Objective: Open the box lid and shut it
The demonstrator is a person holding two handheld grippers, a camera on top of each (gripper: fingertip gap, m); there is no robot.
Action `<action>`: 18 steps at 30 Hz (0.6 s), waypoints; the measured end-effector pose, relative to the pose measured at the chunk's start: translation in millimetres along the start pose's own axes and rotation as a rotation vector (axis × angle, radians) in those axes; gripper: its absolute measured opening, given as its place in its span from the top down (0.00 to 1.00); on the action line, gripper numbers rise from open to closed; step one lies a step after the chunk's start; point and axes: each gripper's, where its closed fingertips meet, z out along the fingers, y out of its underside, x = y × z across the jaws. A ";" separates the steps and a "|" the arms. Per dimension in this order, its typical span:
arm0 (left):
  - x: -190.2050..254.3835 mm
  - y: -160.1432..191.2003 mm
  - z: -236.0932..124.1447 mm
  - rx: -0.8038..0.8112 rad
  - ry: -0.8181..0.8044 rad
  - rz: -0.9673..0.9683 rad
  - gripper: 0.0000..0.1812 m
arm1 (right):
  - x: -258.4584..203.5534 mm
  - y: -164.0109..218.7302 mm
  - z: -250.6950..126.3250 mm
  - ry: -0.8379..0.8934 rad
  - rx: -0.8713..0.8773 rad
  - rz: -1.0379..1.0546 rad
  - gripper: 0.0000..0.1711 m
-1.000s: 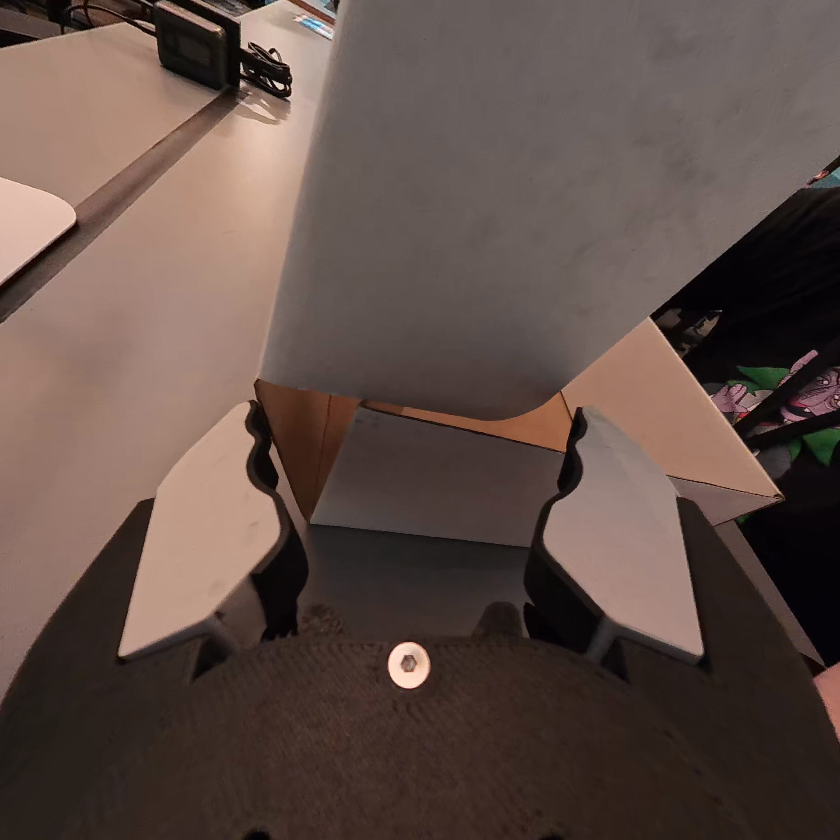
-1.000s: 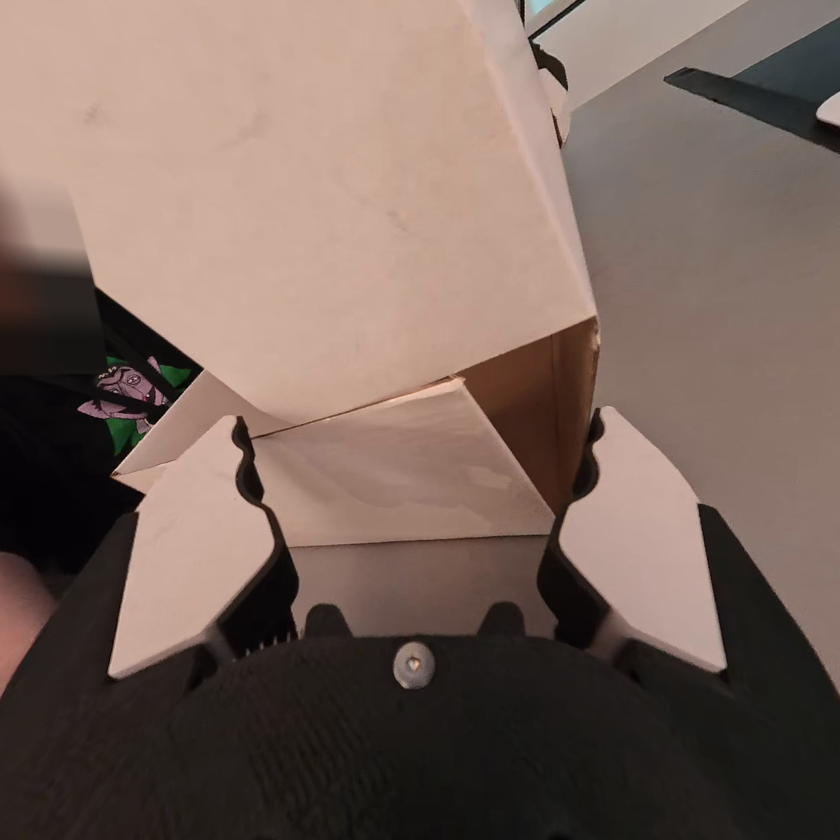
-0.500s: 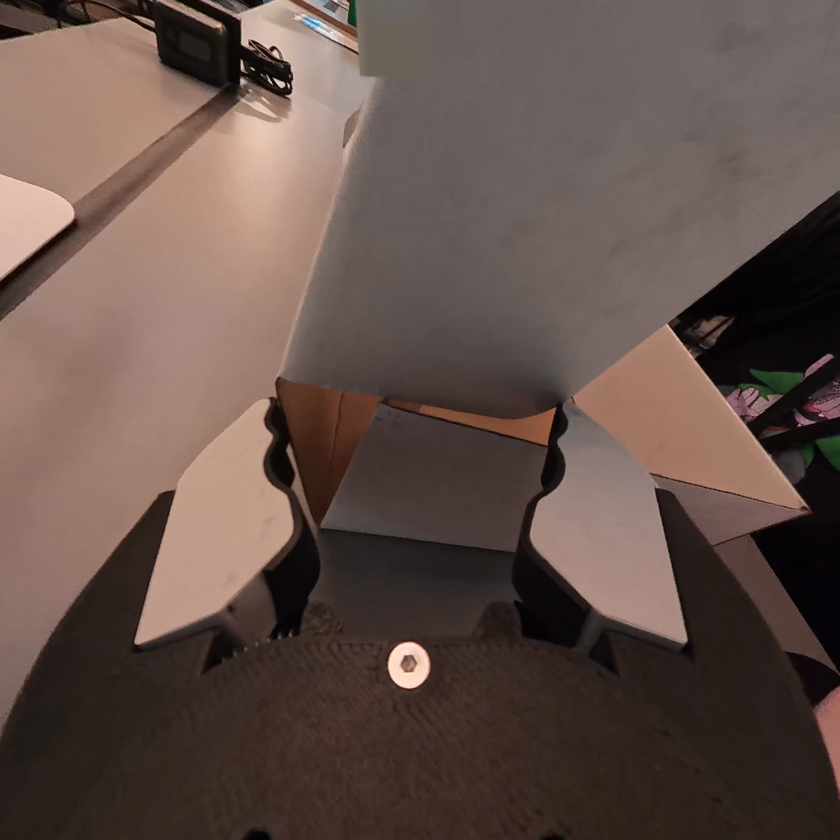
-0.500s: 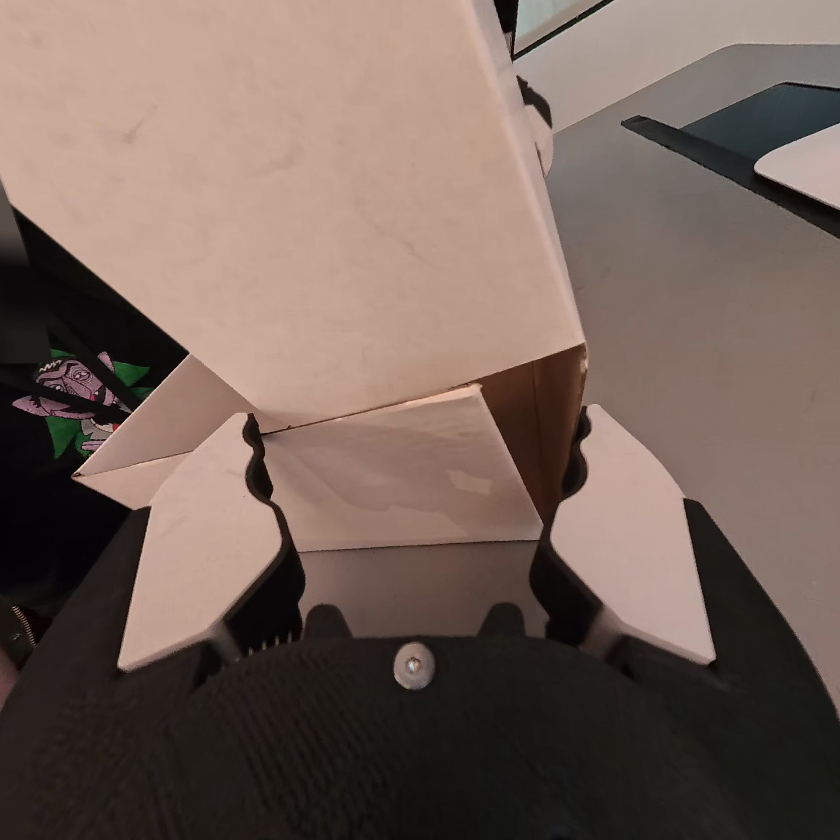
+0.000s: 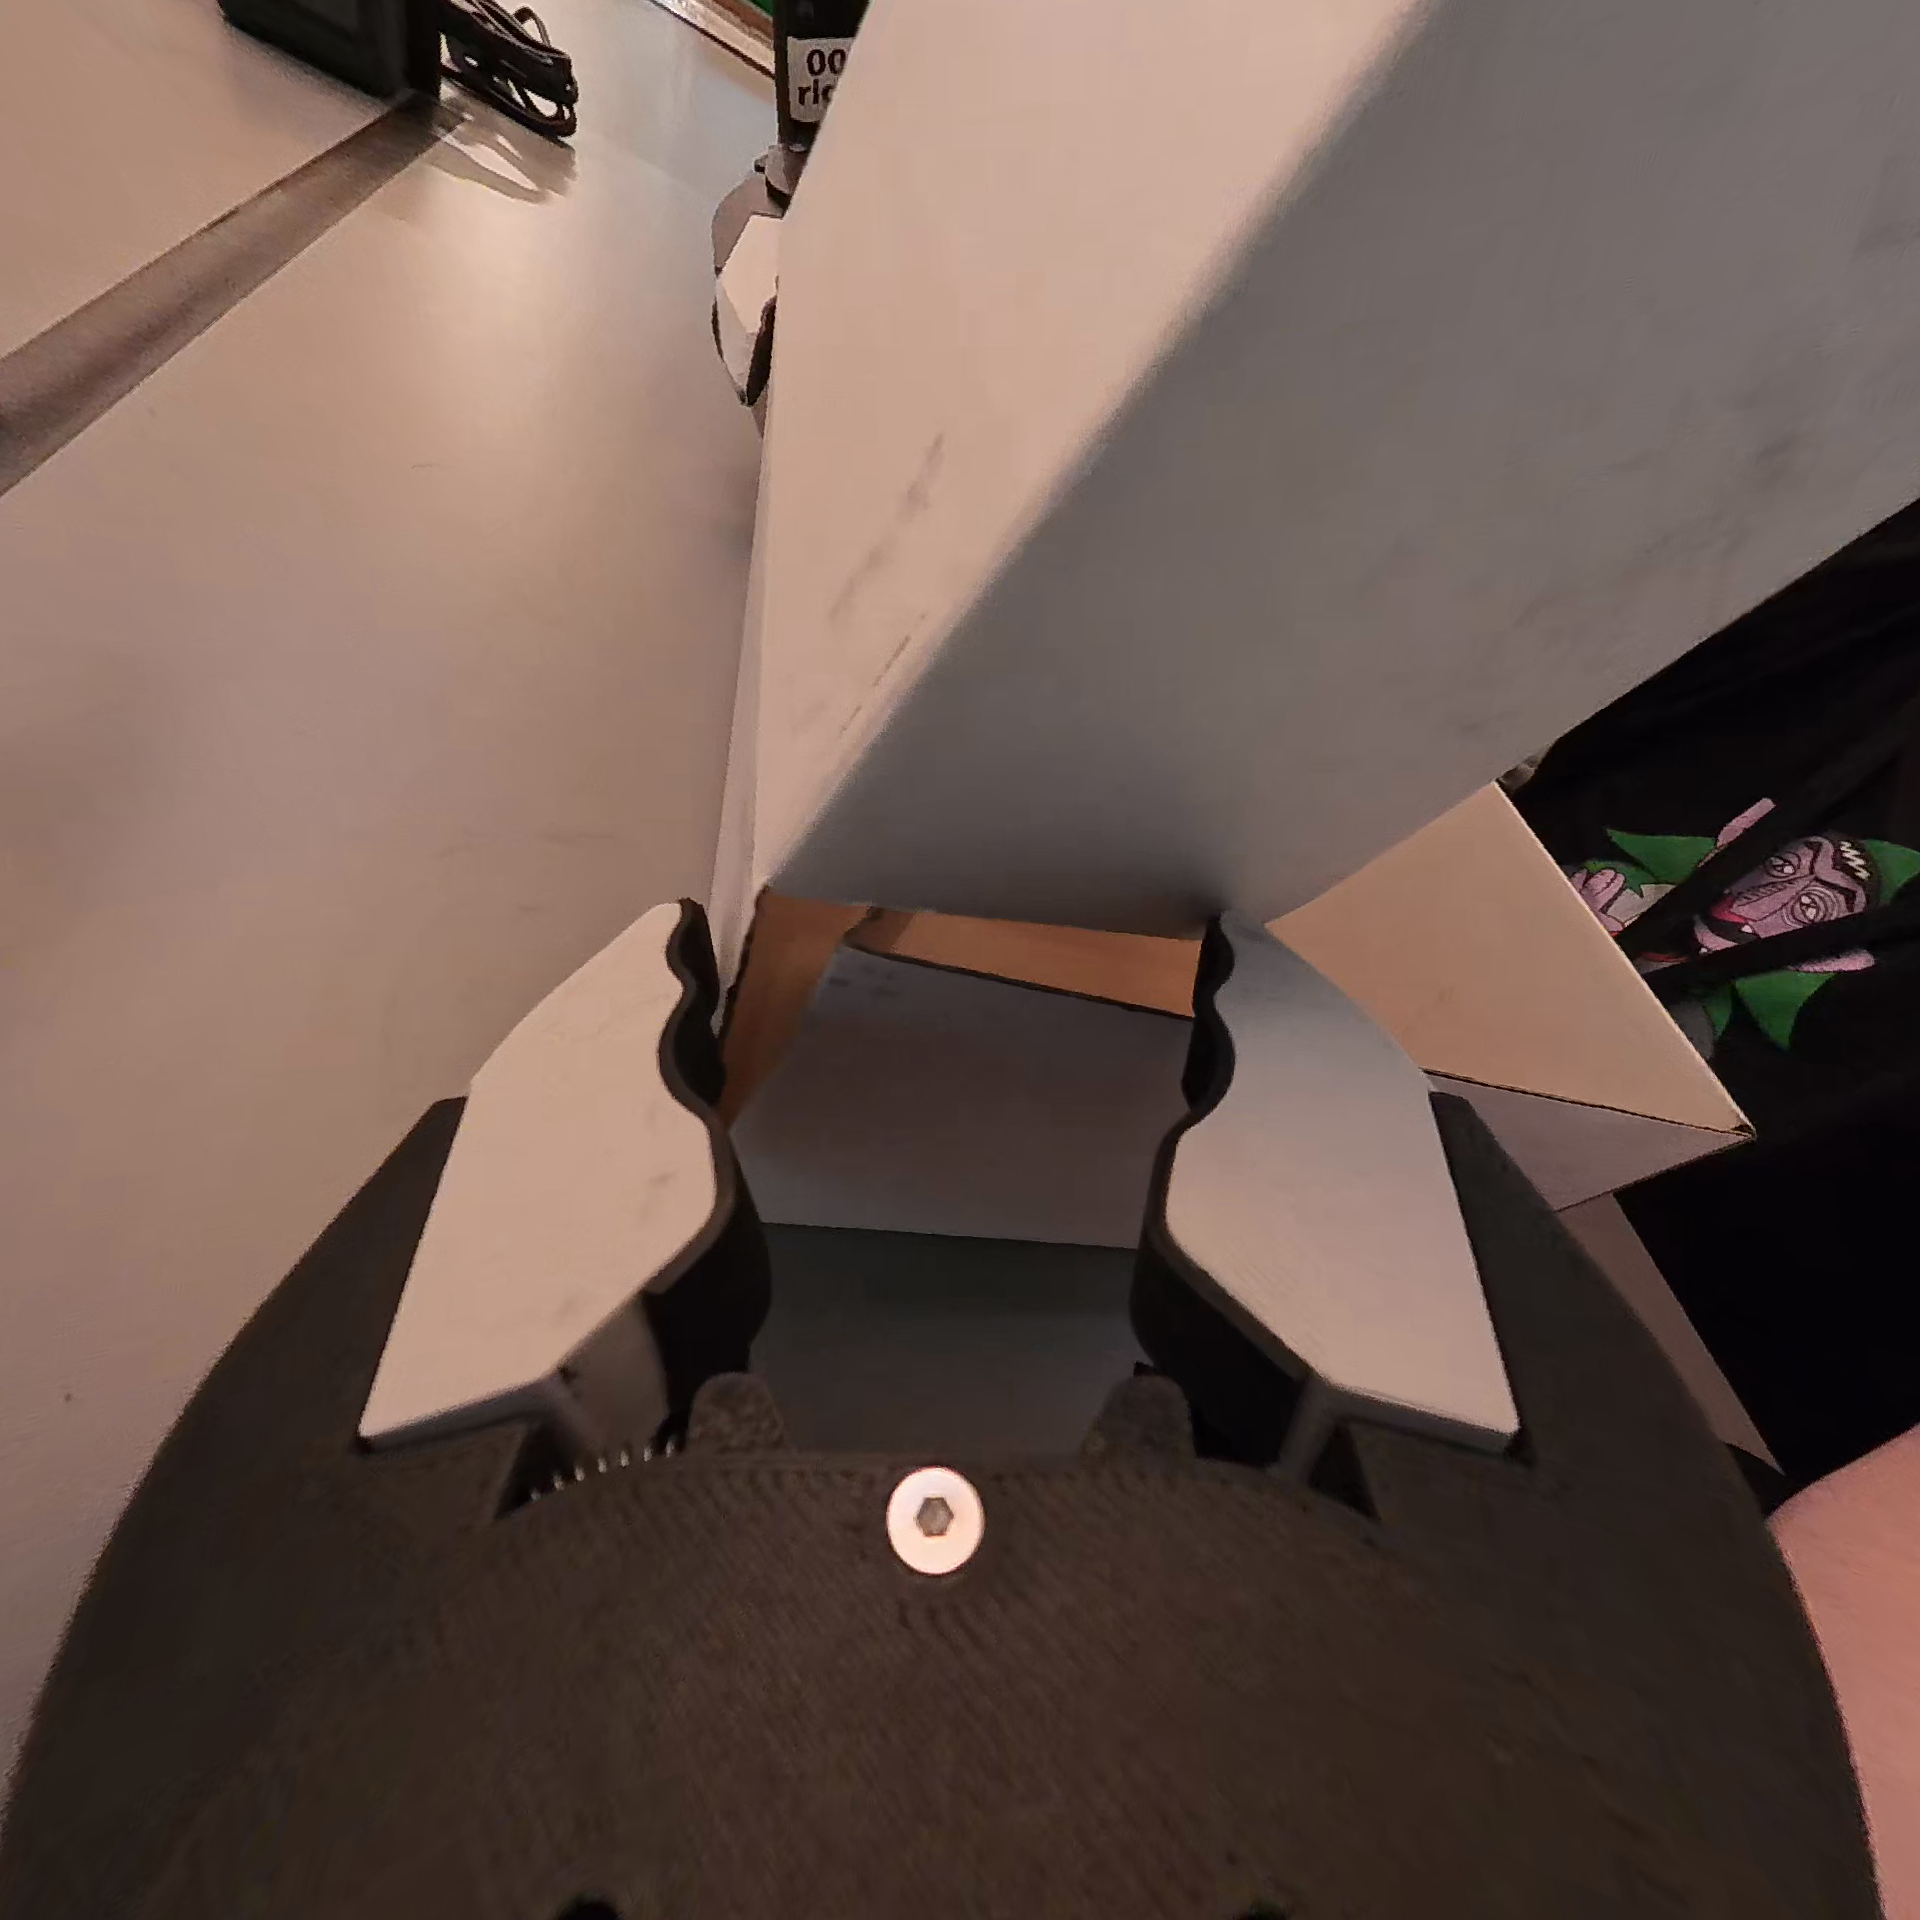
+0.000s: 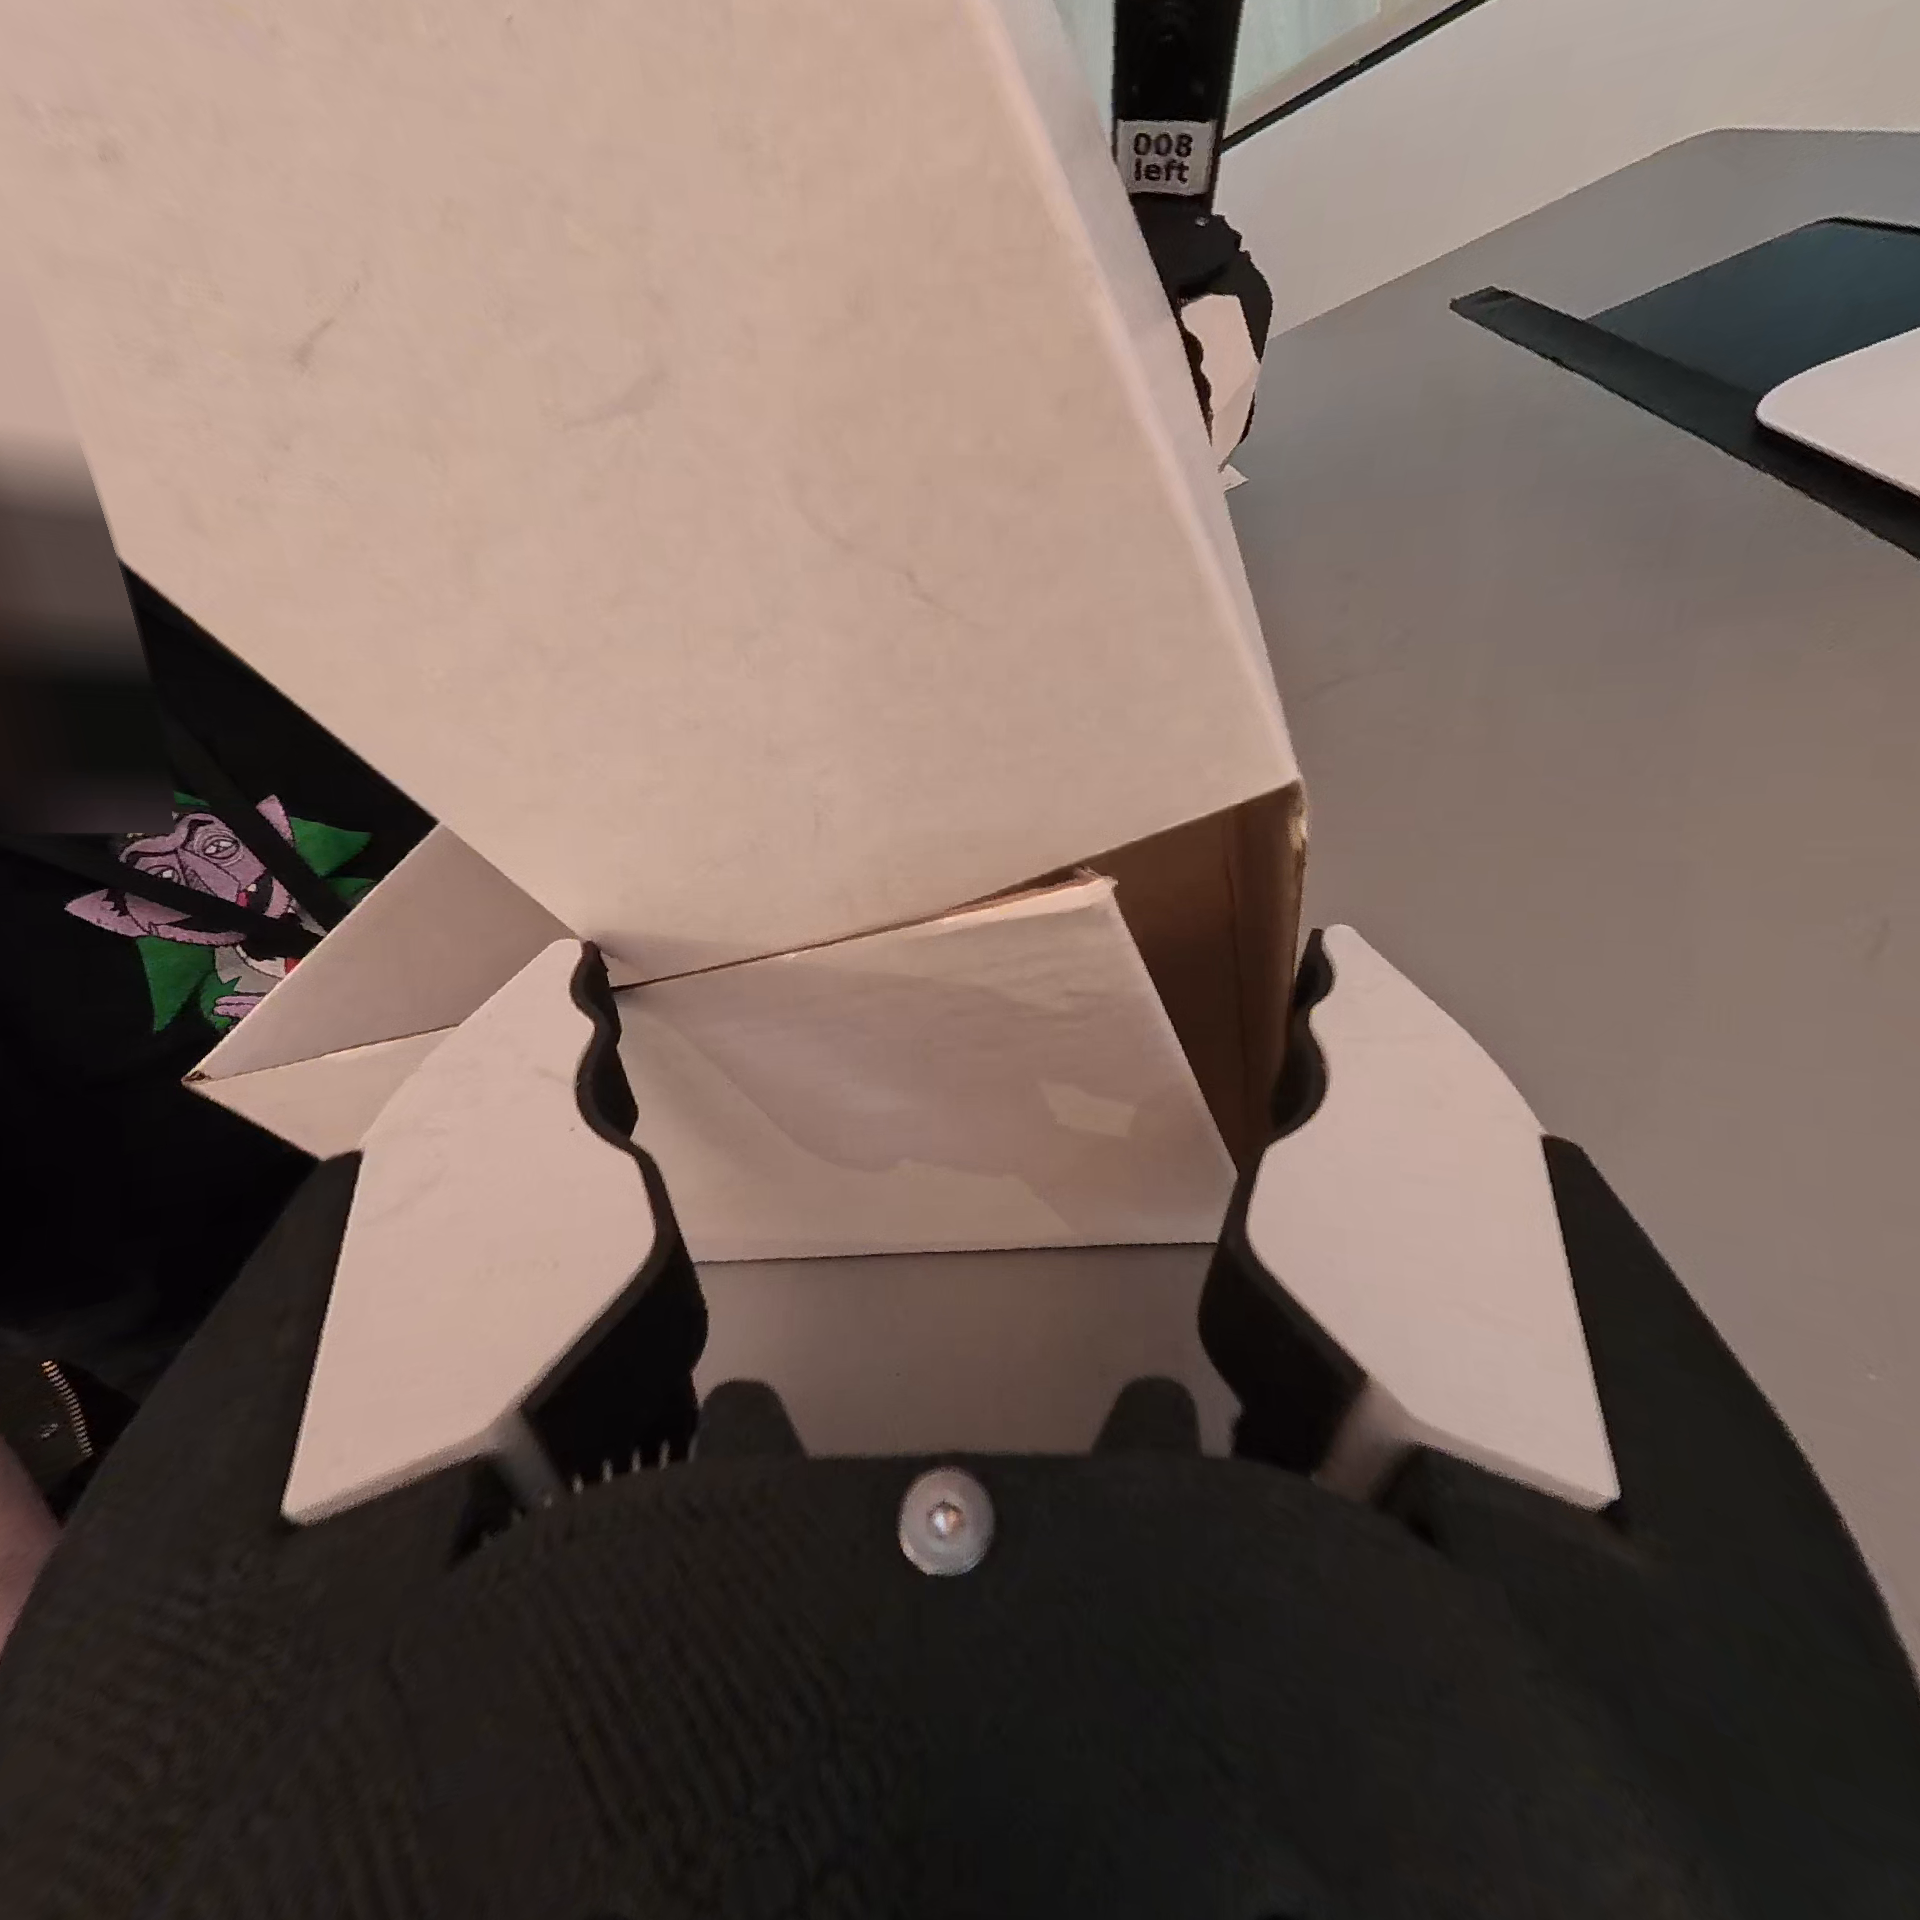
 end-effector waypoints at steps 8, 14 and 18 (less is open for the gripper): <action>-0.8 1.3 -3.9 0.011 -0.018 -0.017 0.51 | -2.7 2.3 1.1 -0.002 -0.006 0.016 0.28; 5.0 2.8 -6.3 0.008 0.000 -0.027 0.53 | -16.1 0.3 -1.9 0.029 0.006 0.032 0.24; 8.4 1.8 -11.2 0.031 0.004 -0.029 0.52 | -20.7 -1.1 3.6 0.063 0.033 0.016 0.20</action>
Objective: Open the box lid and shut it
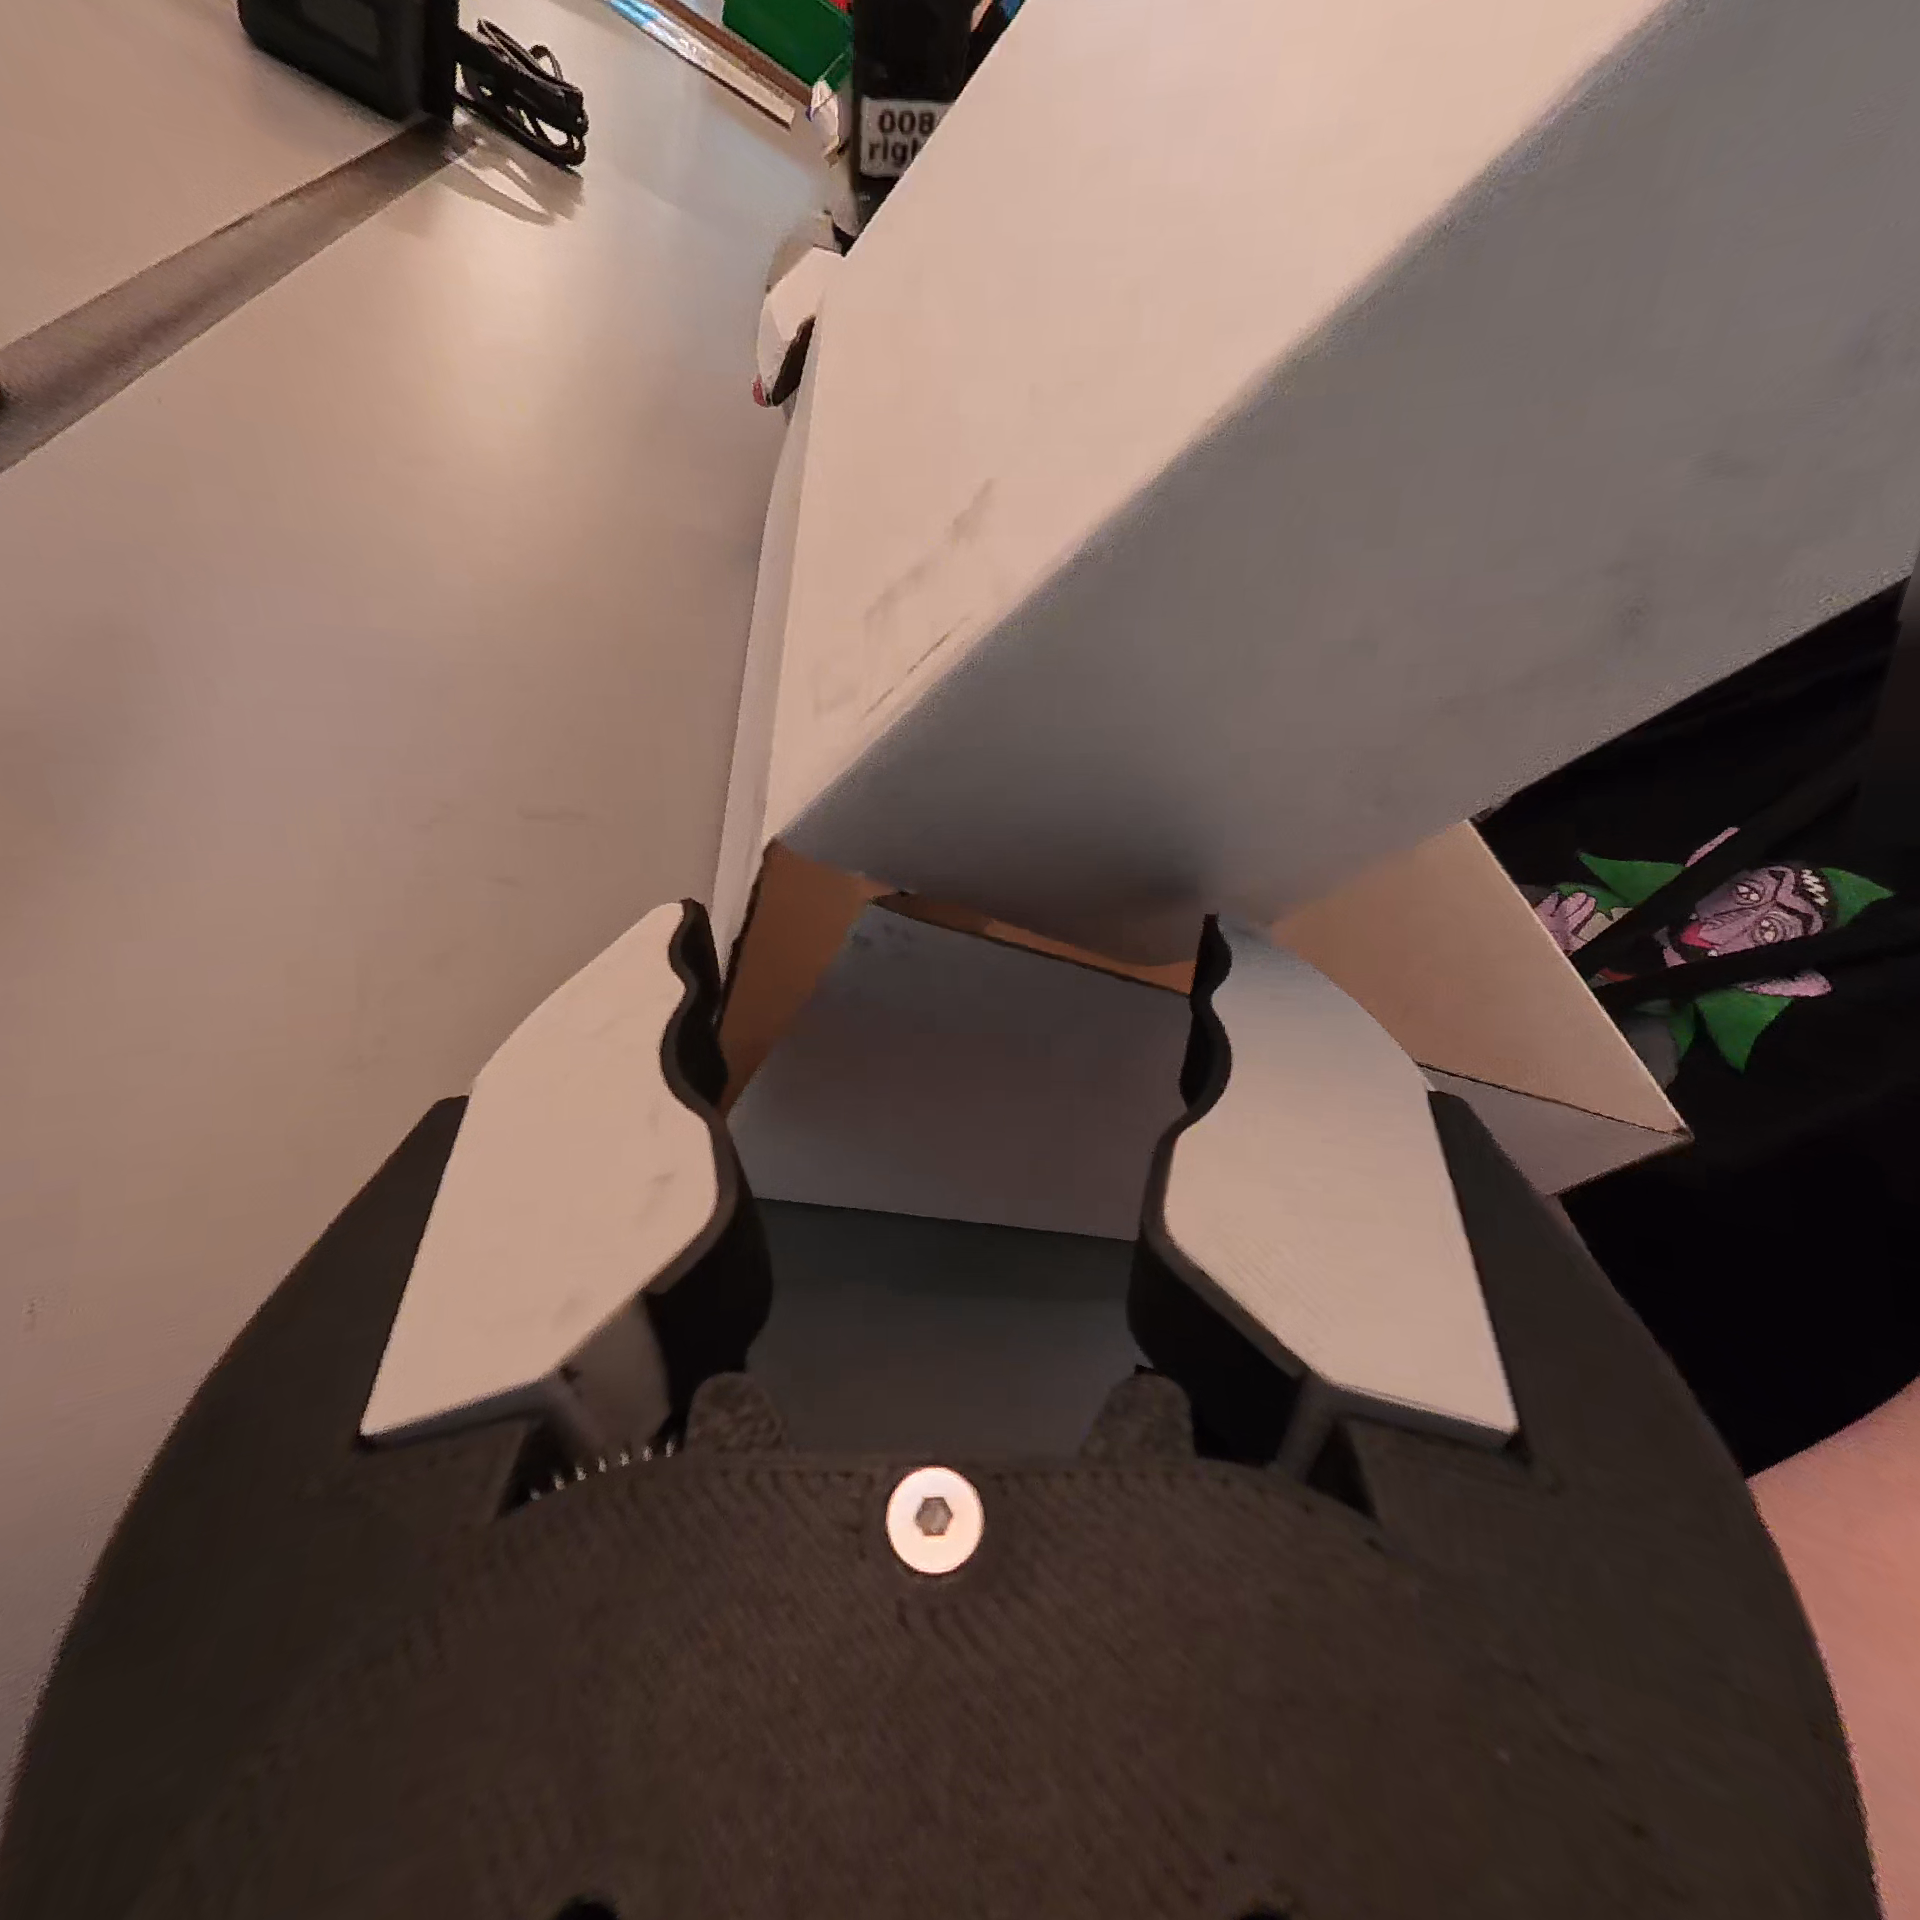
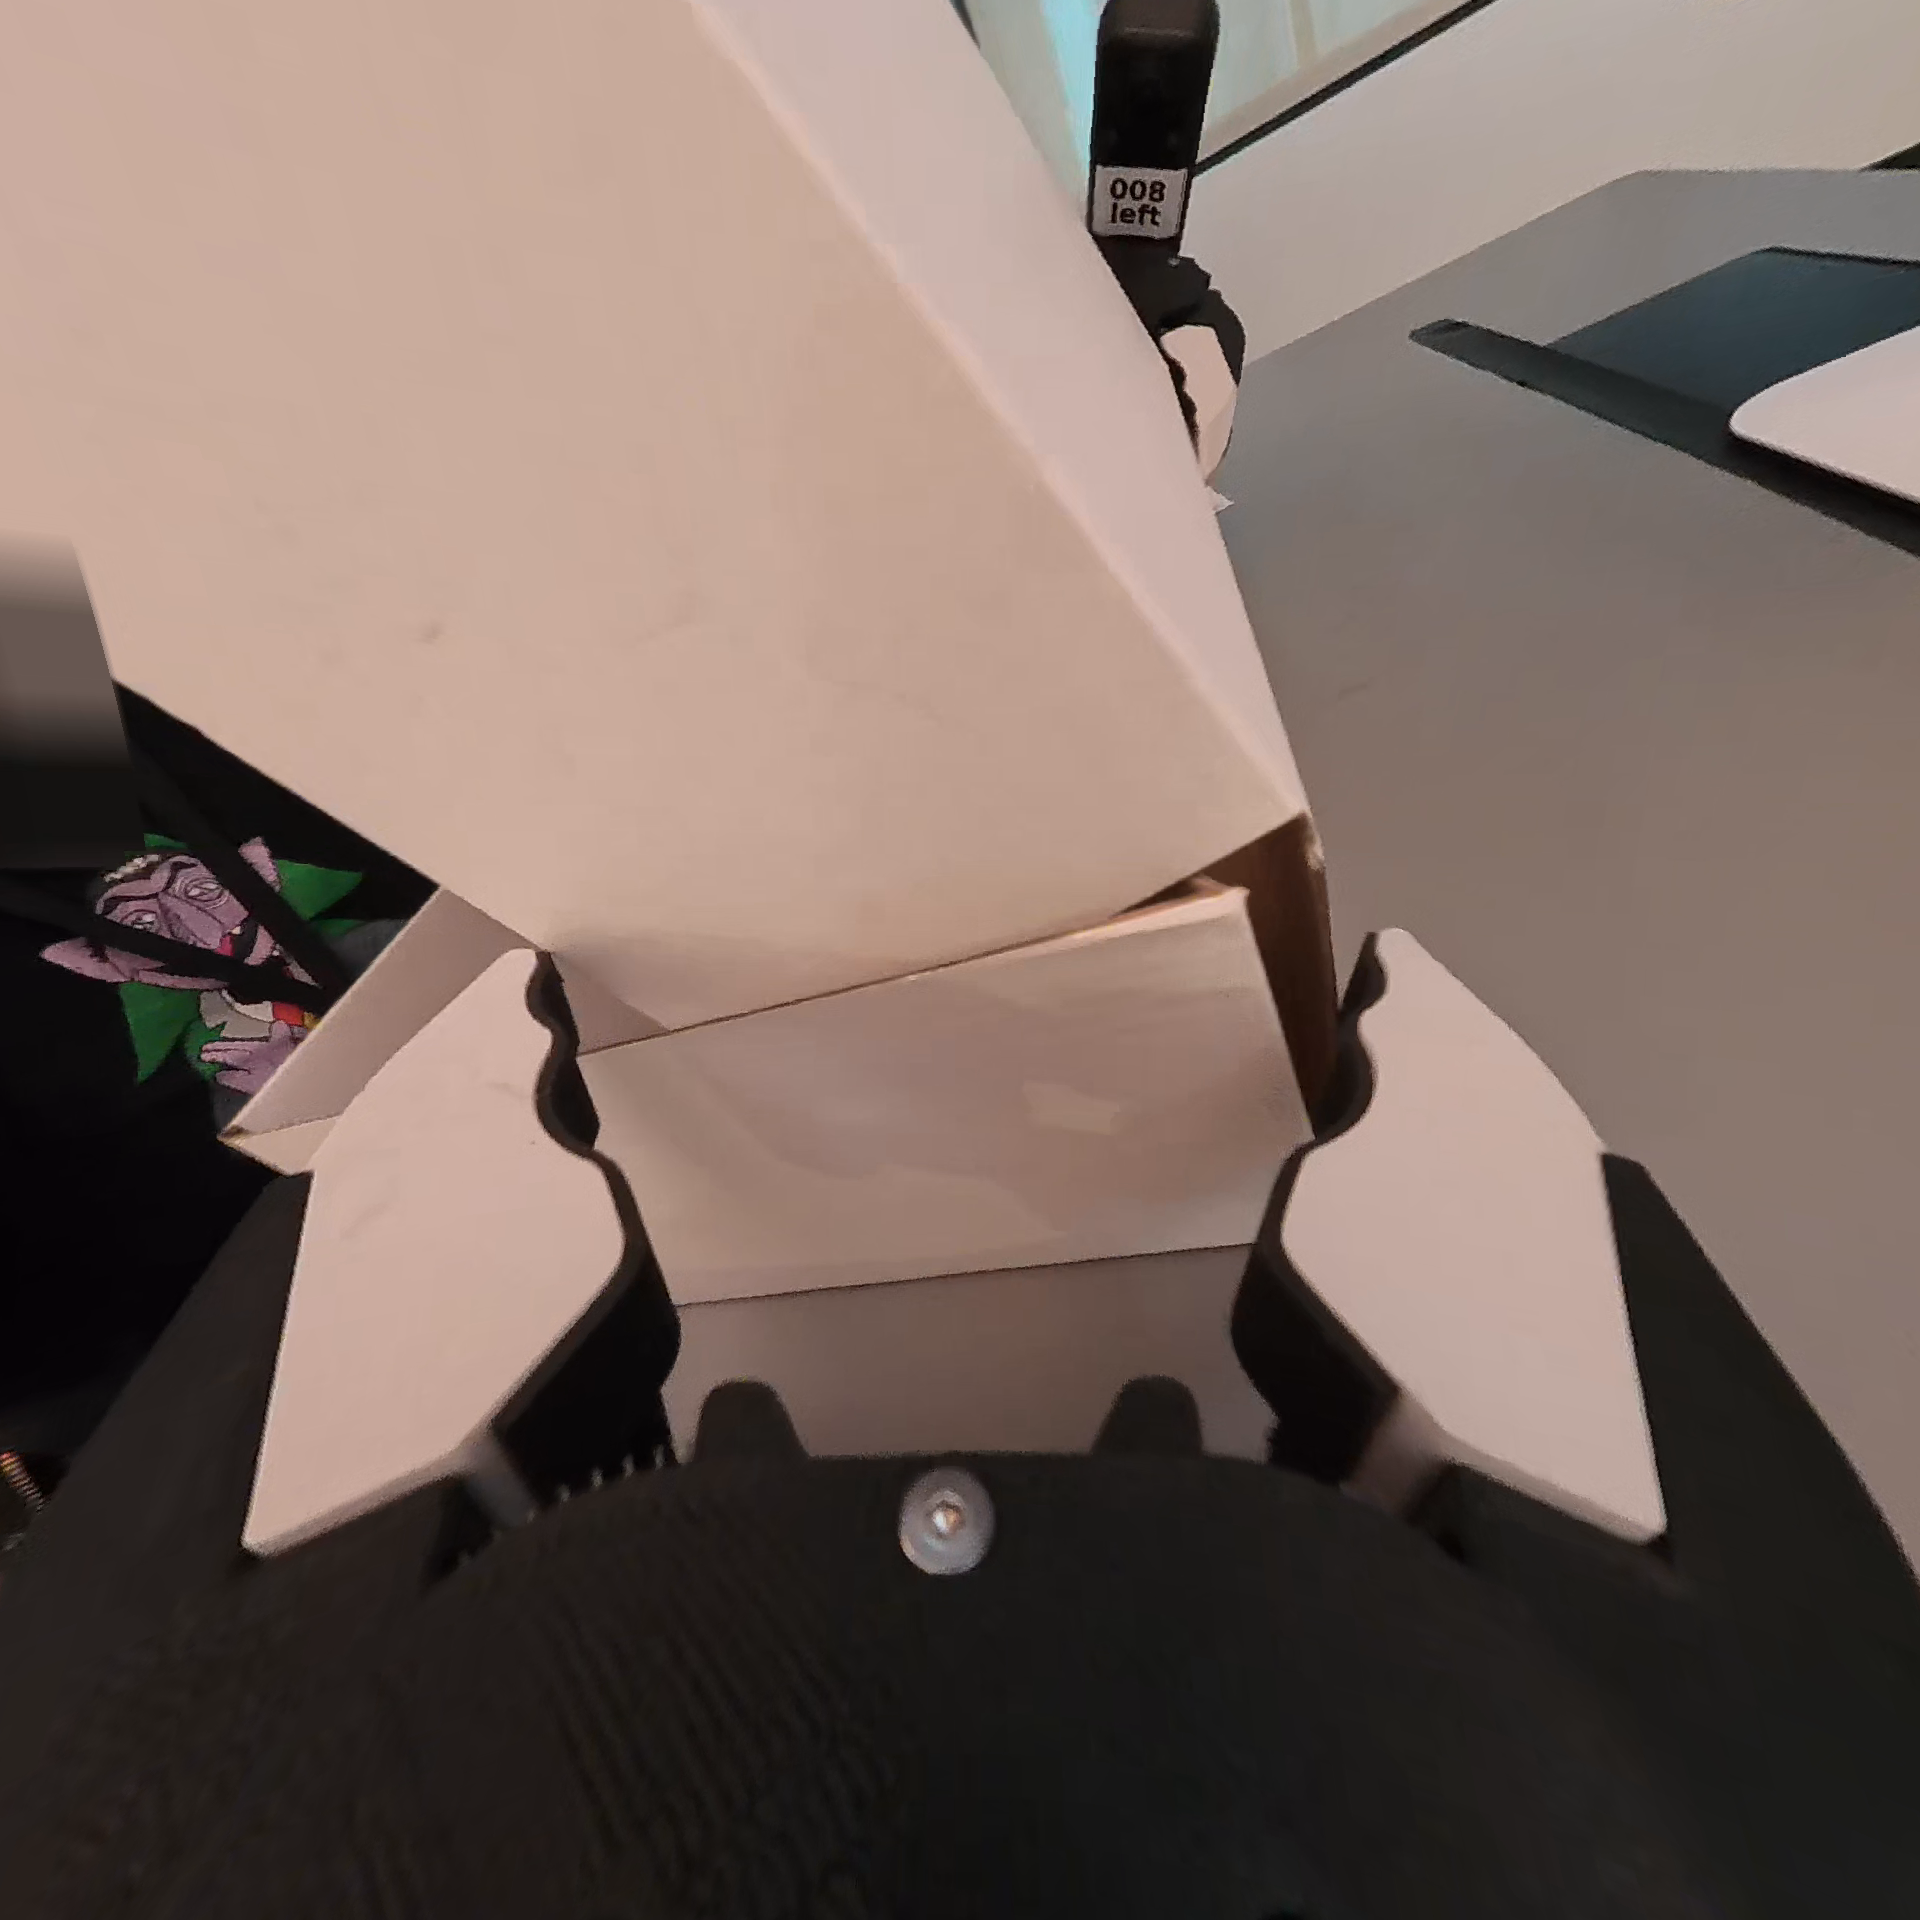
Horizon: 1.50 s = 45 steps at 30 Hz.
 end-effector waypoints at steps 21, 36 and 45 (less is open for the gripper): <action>11.1 9.1 -2.2 -0.018 0.017 -0.045 0.59 | -1.5 3.1 -5.0 -0.049 0.114 -0.020 0.29; 29.7 -1.0 -28.0 0.056 -0.038 -0.027 0.54 | -33.7 -6.1 -12.7 0.064 0.092 -0.122 0.23; 86.6 -61.7 -69.5 0.237 -0.434 0.130 0.45 | -91.5 -61.2 -8.4 0.386 0.176 -0.426 0.23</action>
